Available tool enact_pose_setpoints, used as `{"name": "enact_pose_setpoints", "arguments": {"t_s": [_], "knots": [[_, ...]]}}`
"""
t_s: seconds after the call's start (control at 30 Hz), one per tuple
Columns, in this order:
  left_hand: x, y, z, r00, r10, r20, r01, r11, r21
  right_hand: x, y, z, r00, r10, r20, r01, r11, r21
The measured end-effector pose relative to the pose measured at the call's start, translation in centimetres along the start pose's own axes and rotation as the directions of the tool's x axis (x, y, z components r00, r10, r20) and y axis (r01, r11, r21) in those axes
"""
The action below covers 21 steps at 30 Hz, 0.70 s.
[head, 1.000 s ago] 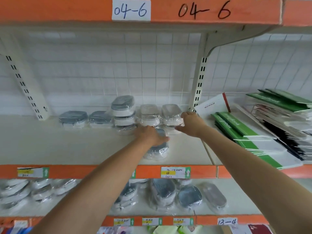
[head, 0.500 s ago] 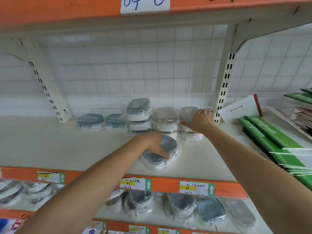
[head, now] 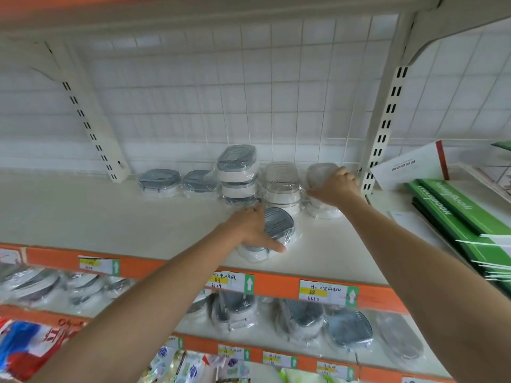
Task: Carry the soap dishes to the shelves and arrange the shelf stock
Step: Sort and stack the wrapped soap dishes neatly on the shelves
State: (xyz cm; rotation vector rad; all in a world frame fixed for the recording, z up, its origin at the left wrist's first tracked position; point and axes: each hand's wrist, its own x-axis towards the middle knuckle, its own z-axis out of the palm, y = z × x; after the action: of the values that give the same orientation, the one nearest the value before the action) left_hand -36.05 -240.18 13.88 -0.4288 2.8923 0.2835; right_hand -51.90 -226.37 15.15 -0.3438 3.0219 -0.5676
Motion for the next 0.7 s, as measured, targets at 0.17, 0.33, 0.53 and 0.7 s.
{"name": "enact_pose_setpoints", "arguments": {"t_s": [0.17,0.33,0.53,0.7], "knots": [[-1.3,0.1,-0.2,0.998,0.021,-0.065,-0.021,1.0,-0.003,-1.6,1.0,-0.7,0.999,0.033,0.037,-0.034,0.999,0.017],[-3.1,-0.4,-0.8,0.991,0.029,-0.134,-0.024,0.999,0.034,-4.4,1.7,-1.4,1.0,0.028,-0.002,-0.028,0.999,-0.031],[-6.4,-2.0,-2.1,0.97,0.057,-0.234,-0.043,0.997,0.066,-8.8,0.9,-1.6,0.993,0.055,-0.107,-0.052,0.998,0.039],[-10.0,-5.0,-1.6,0.961,0.093,-0.26,-0.075,0.994,0.08,-13.6,-0.8,-2.1,0.98,0.078,-0.185,-0.084,0.996,-0.022]]}}
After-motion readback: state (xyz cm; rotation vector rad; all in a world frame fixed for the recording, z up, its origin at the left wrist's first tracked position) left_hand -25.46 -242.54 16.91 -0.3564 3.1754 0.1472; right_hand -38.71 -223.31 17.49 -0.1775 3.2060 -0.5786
